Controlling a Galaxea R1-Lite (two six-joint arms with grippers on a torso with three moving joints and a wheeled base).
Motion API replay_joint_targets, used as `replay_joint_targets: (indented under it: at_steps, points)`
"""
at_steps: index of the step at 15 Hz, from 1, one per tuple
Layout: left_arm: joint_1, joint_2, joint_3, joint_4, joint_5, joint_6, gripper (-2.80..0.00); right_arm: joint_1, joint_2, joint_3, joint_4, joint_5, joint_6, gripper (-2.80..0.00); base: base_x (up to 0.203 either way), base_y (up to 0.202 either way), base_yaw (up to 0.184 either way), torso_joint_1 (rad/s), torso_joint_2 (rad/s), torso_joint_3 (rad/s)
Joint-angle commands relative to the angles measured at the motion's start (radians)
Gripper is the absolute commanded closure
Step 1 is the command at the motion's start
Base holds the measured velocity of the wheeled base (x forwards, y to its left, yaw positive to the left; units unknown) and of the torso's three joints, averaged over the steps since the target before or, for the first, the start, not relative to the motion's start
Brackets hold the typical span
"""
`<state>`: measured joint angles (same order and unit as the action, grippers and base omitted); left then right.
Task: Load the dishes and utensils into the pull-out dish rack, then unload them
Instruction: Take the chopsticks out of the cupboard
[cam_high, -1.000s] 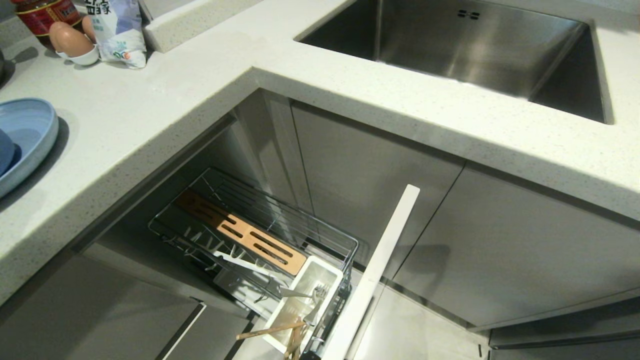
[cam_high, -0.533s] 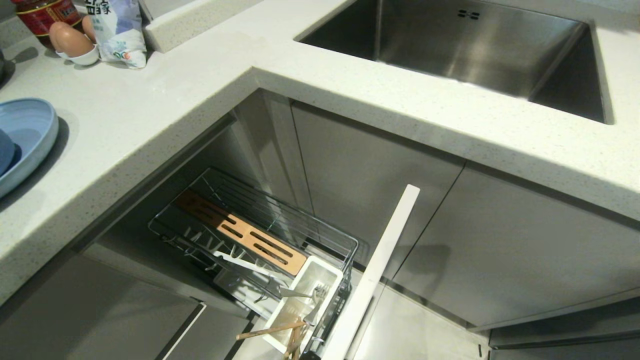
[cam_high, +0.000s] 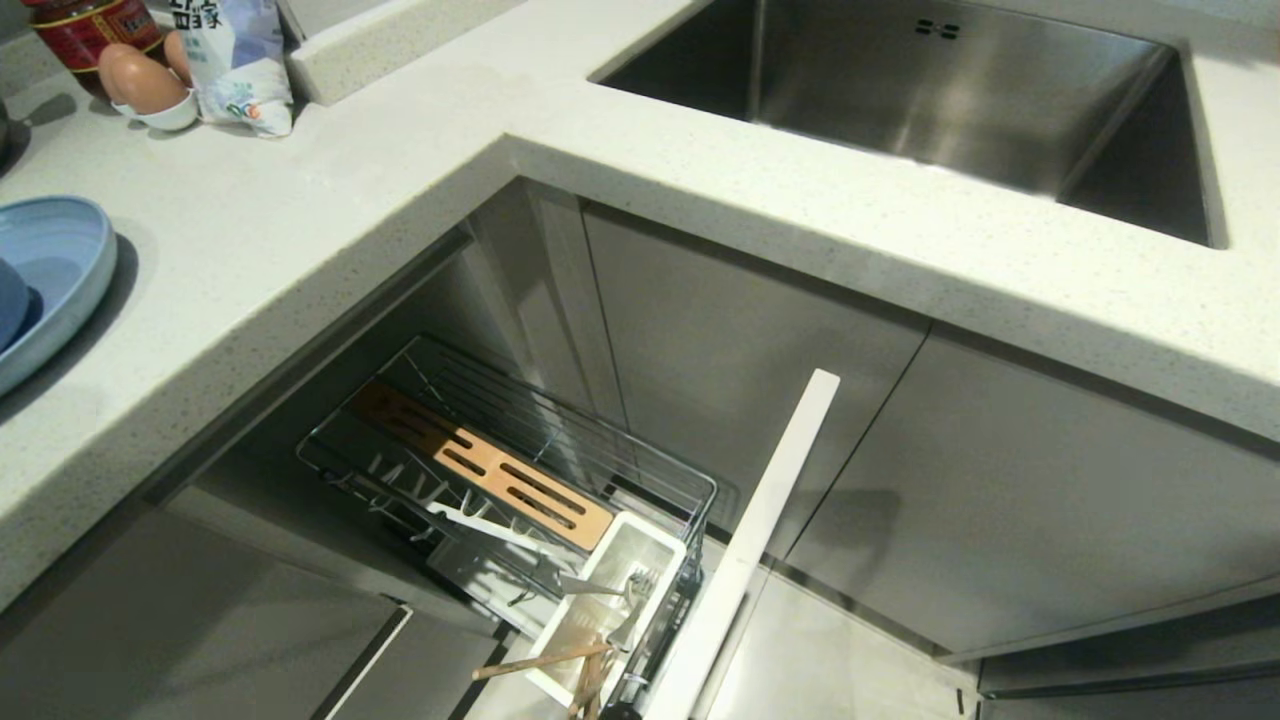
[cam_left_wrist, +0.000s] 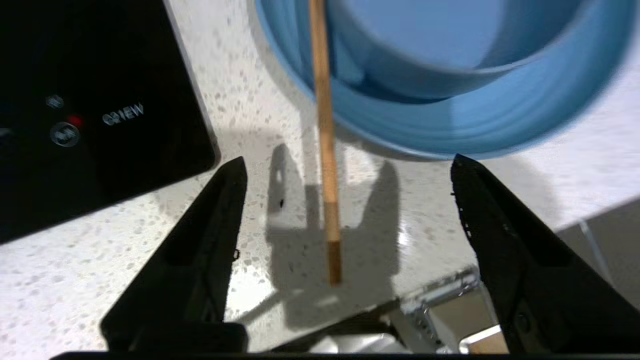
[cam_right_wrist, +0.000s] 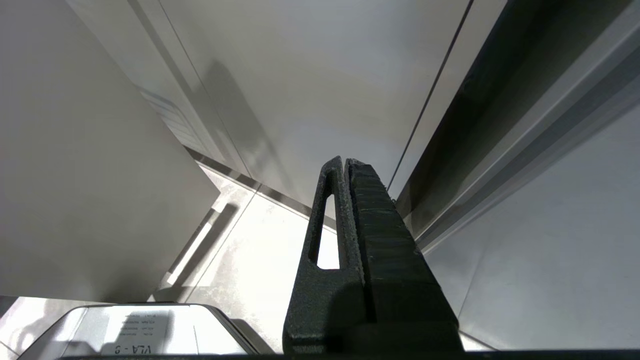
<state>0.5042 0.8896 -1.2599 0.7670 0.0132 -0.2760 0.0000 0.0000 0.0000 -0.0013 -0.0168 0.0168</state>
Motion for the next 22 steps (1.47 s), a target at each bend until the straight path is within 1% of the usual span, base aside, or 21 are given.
replay_joint_targets:
  at_steps: [1, 2, 3, 6, 8, 9, 10, 11, 12, 13, 14, 15, 17, 18, 19, 20, 22]
  points:
    - [-0.003, -0.061, -0.023, 0.001, 0.002, -0.002, -2.8, 0.0, 0.0, 0.0, 0.0, 0.0, 0.0, 0.0, 0.0, 0.0, 0.0, 0.0, 0.0, 0.0]
    - [-0.005, -0.099, -0.036, -0.022, 0.002, -0.002, -2.8, 0.0, 0.0, 0.002, 0.0, 0.0, 0.0, 0.0, 0.0, 0.0, 0.0, 0.0, 0.0, 0.0]
    - [-0.013, -0.132, -0.047, -0.077, 0.006, -0.002, 0.0, 0.0, 0.0, 0.0, 0.0, 0.0, 0.0, 0.0, 0.0, 0.0, 0.0, 0.0, 0.0, 0.0]
    - [-0.064, -0.148, -0.093, -0.375, 0.008, -0.009, 0.0, 0.0, 0.0, 0.001, 0.0, 0.0, 0.0, 0.0, 0.0, 0.0, 0.0, 0.0, 0.0, 0.0]
    - [-0.137, -0.065, -0.143, -0.535, -0.003, -0.03, 0.0, 0.0, 0.0, 0.002, 0.0, 0.0, 0.0, 0.0, 0.0, 0.0, 0.0, 0.0, 0.0, 0.0]
    - [-0.182, -0.01, -0.191, -0.572, -0.006, -0.042, 0.0, 0.0, 0.0, 0.001, 0.0, 0.0, 0.0, 0.0, 0.0, 0.0, 0.0, 0.0, 0.0, 0.0]
    - [-0.24, 0.05, -0.264, -0.581, -0.009, -0.051, 0.0, 0.0, 0.0, 0.001, 0.0, 0.0, 0.0, 0.0, 0.0, 0.0, 0.0, 0.0, 0.0, 0.0]
    - [-0.319, 0.113, -0.335, -0.562, -0.008, -0.062, 0.0, 0.0, 0.0, 0.0, 0.0, 0.0, 0.0, 0.0, 0.0, 0.0, 0.0, 0.0, 0.0, 0.0]
    - [-0.399, 0.154, -0.387, -0.517, -0.006, -0.09, 0.0, 0.0, 0.0, 0.0, 0.0, 0.0, 0.0, 0.0, 0.0, 0.0, 0.0, 0.0, 0.0, 0.0]
    - [-0.487, 0.191, -0.421, -0.444, -0.004, -0.14, 0.0, 0.0, 0.0, 0.0, 0.0, 0.0, 0.0, 0.0, 0.0, 0.0, 0.0, 0.0, 0.0, 0.0]
    - [-0.576, 0.223, -0.435, -0.364, -0.005, -0.187, 0.0, 0.0, 0.0, 0.001, 0.0, 0.0, 0.0, 0.0, 0.0, 0.0, 0.0, 0.0, 0.0, 0.0]
    - [-0.669, 0.257, -0.442, -0.303, -0.007, -0.214, 0.0, 0.0, 0.0, 0.0, 0.0, 0.0, 0.0, 0.0, 0.0, 0.0, 0.0, 0.0, 0.0, 0.0]
    - [-0.872, 0.314, -0.448, -0.166, -0.007, -0.243, 0.0, 0.0, 0.0, 0.0, 0.0, 0.0, 0.0, 0.0, 0.0, 0.0, 0.0, 0.0, 0.0, 0.0]
    - [-0.949, 0.349, -0.447, -0.094, 0.0, -0.25, 0.0, 0.0, 0.0, 0.001, 0.0, 0.0, 0.0, 0.0, 0.0, 0.0, 0.0, 0.0, 0.0, 0.0]
    - [-1.012, 0.388, -0.439, -0.027, 0.018, -0.25, 0.0, 0.0, 0.0, 0.0, 0.0, 0.0, 0.0, 0.0, 0.0, 0.0, 0.0, 0.0, 0.0, 0.0]
    - [-1.048, 0.415, -0.405, 0.023, 0.04, -0.231, 0.0, 0.0, 0.0, 0.0, 0.0, 0.0, 0.0, 0.0, 0.0, 0.0, 0.0, 0.0, 0.0, 0.0]
    - [-1.066, 0.435, -0.348, 0.091, 0.062, -0.151, 0.0, 0.0, 0.0, 0.001, 0.0, 0.0, 0.0, 0.0, 0.0, 0.0, 0.0, 0.0, 0.0, 0.0]
